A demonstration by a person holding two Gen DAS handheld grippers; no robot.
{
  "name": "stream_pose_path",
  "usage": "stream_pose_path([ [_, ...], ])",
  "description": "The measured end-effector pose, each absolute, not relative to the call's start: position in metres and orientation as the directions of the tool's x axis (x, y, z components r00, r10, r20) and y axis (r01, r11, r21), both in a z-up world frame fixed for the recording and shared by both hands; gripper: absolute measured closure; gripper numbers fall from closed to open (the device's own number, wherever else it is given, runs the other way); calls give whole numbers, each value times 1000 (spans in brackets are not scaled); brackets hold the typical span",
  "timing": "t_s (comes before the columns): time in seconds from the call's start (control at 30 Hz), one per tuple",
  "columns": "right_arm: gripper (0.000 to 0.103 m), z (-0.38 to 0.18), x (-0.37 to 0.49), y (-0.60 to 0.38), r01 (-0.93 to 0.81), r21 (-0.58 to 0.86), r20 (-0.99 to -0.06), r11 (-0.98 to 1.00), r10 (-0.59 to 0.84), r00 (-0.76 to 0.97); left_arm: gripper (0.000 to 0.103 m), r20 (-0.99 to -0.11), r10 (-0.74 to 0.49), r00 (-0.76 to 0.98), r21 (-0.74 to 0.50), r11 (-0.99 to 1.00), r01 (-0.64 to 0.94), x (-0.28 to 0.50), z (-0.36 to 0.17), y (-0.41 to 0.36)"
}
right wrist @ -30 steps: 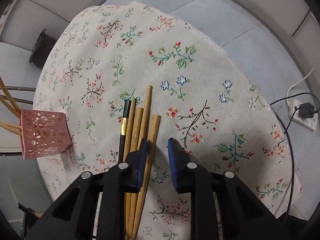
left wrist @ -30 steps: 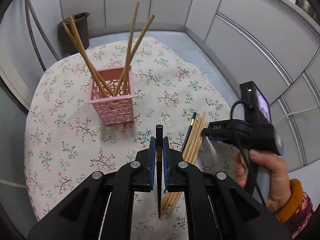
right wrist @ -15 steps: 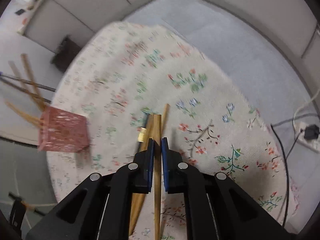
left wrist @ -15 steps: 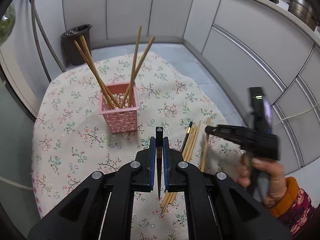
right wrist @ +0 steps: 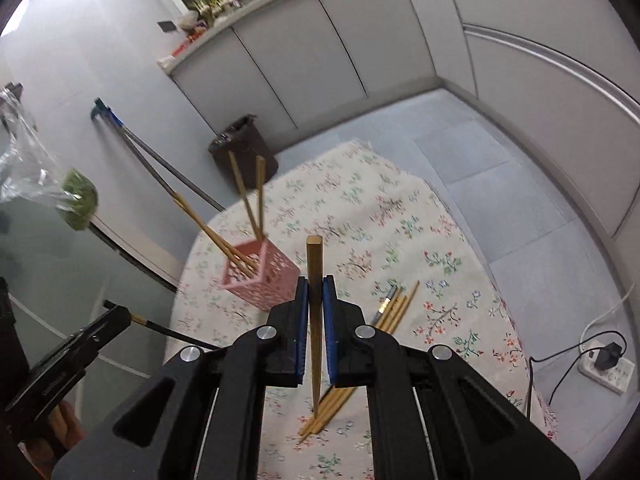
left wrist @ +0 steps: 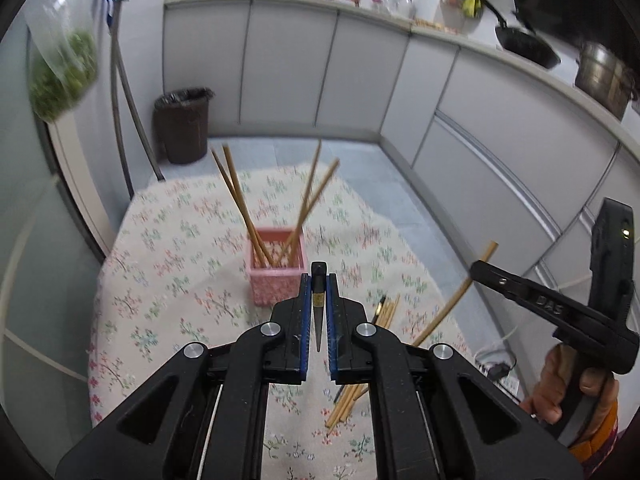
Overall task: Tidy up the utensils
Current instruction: 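Carry both chopsticks upright over the pink basket, opening the left tool then the right tool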
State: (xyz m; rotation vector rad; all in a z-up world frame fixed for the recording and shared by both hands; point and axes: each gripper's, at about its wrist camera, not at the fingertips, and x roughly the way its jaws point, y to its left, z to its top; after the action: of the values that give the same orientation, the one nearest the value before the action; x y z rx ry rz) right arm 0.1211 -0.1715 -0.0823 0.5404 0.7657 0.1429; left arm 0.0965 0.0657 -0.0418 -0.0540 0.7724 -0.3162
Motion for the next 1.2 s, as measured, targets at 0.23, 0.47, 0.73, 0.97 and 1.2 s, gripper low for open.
stream_pose_path([
  [0.23, 96, -9, 131, -181, -13, 551, -463, 834, 319, 827, 97, -584, -271, 765, -185, 962, 200, 113, 3, 81],
  [0.47, 95, 25, 162, -178, -42, 562, -374, 826, 299, 878, 97, -547, -235, 804, -192, 969, 153, 156, 20, 86],
  [0.73, 95, 5, 208, -147, -63, 533, -386, 844, 309, 869, 94, -663, -233, 711, -191, 971, 140, 202, -37, 88],
  [0.97, 96, -11, 222, -126, -56, 487, -408, 872, 283, 868, 84, -593, -198, 780, -210, 974, 87, 189, -25, 111],
  [1.2, 95, -14, 224, -105, -63, 424, -402, 904, 250, 881, 76, -580, -193, 792, -242, 969, 59, 185, -16, 123],
])
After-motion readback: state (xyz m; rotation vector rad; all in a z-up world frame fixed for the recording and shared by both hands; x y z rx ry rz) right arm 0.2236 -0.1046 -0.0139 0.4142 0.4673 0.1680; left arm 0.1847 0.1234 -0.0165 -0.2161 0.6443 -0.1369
